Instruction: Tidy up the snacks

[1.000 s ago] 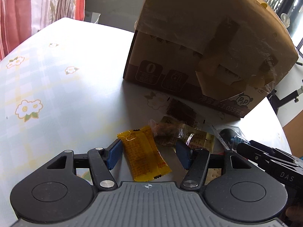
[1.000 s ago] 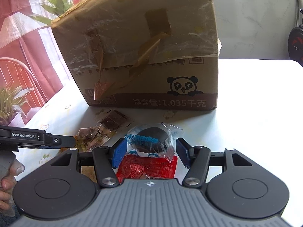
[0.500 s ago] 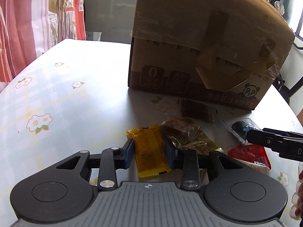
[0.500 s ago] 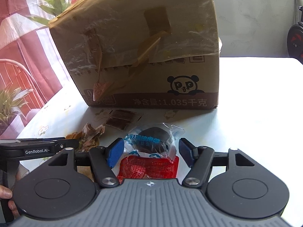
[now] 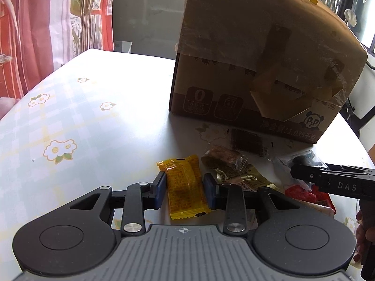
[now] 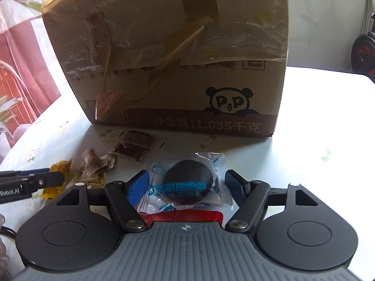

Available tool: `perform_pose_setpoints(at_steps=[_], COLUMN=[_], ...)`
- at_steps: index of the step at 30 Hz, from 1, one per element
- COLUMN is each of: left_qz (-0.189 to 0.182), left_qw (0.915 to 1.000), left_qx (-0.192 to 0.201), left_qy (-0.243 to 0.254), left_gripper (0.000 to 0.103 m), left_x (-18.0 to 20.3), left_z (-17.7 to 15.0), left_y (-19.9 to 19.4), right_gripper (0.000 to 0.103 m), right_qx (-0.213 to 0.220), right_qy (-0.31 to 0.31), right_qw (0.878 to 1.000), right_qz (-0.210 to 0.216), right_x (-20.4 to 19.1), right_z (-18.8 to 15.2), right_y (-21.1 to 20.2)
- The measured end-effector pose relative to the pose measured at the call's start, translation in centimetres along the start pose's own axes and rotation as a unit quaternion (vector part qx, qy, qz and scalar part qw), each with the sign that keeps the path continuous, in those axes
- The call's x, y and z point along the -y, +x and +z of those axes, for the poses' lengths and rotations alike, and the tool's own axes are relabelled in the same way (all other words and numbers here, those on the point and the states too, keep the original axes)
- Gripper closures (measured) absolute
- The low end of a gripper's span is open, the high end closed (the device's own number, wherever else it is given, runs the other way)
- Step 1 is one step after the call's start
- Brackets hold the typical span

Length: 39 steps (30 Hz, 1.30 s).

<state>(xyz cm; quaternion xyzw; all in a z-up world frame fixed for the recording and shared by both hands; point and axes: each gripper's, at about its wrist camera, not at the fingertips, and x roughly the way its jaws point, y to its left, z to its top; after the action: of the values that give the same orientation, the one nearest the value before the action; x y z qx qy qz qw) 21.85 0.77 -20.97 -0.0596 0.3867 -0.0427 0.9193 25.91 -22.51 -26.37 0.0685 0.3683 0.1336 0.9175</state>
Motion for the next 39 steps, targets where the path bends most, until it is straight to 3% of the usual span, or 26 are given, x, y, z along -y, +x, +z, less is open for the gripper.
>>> perform_pose_setpoints(at_steps=[1,7,27,34,39], left_qz=[-0.001,-0.003,-0.011,-0.018,-0.038], left_qw=[1.0,0.9999,0.998,0.9899,0.9764], left_qx=[0.001,0.011,0.058,0.129,0.199], left_qy=[0.0,0.004,0.022,0.054,0.075], left_gripper=[0.067,0.067,0.067,0.067,0.067], left_x=[0.0,0.1,1.1,1.6,2.7], left_z=[0.0,0.3,1.1,4.0,8.3], left_y=[0.0,-0.7,-3.7,-6.9,-9.9], right_gripper=[0.04,0.045,0.047,0.047,0.047], right_qx=[0.003,0.021,0.108,0.154,0.214], right_qy=[0.002,0.013,0.05,0.045,0.033], right_qw=[1.0,1.0,0.993,0.986,0.975], right_qz=[0.001,0.006,0.018,0.034,0.045], right_x=[0.2,1.1,3.1,3.2,3.3], right_z=[-0.3,-1.1,0.0,1.3,3.9], right_y=[-0.2,-1.7,-7.4,-10.6,-13.8])
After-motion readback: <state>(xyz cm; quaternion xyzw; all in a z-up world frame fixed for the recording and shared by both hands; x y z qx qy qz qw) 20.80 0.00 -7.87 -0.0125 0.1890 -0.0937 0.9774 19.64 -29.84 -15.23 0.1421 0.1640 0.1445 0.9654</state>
